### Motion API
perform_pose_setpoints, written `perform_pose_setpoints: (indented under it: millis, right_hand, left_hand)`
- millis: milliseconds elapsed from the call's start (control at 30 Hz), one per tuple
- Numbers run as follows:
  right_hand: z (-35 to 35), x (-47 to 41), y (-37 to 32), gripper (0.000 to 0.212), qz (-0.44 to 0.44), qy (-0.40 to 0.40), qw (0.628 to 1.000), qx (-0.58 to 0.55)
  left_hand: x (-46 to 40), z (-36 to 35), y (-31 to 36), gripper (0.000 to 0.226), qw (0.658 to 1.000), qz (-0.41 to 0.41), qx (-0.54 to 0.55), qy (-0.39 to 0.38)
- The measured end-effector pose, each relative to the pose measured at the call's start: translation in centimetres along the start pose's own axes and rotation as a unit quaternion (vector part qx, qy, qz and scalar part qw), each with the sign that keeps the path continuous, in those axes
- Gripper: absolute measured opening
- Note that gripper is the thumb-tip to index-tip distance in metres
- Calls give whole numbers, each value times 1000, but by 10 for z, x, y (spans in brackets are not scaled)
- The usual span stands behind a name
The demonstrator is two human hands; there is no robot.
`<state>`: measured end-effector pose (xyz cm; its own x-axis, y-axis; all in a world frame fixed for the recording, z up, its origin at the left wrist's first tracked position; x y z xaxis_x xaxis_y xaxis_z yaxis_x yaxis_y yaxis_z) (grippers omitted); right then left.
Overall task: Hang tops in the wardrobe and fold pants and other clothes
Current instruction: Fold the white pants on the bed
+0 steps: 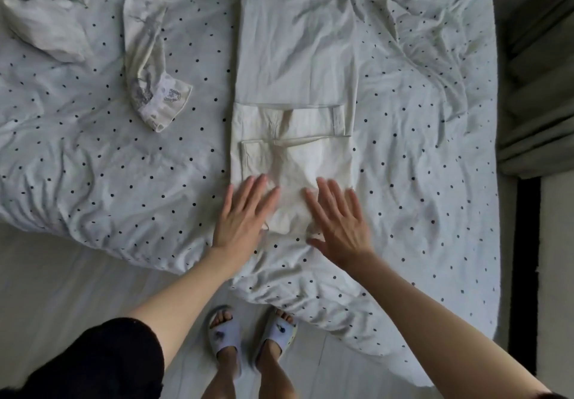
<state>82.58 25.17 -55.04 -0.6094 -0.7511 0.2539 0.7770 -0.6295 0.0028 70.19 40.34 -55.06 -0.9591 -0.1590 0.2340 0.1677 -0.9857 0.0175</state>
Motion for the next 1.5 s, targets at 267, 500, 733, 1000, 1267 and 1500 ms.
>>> perform_pose_setpoints:
  millis: [267,500,733,1000,1267,1500]
  right_hand:
    - [-1,3,5,52,-11,101,995,-1]
    - [26,46,10,53,7,77,994,-71]
    - [48,126,10,50,53,-12,996,-71]
    - [86,99,17,17,-42,-271,953,-129]
    - [119,-20,33,19,-129,-75,982,-116]
    - [110,-68,16,25,-206,-39,971,-119]
  left_hand:
    - [5,2,8,41,988,-76,2,135]
    - [36,27,33,58,986,-55,142,69]
    - [96,37,74,59,964,-7,232,-128]
    - [81,82,43,13,911,39,338,-234]
    - [-1,125,-13,36,976,36,110,186]
    - [-2,46,9,91,991,-106,78,3]
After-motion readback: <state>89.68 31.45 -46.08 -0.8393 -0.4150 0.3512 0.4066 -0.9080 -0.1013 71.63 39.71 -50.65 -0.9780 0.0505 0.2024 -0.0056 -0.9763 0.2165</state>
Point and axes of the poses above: each hand's wrist, its own x-axis away from the middle knuckle, its own z-axis out of the back of the hand, y = z × x, the point moved 2 cm from there along -x, towards the middle knuckle, and after that the axes turned 11 degrees about -z, right-handed, at the moved point
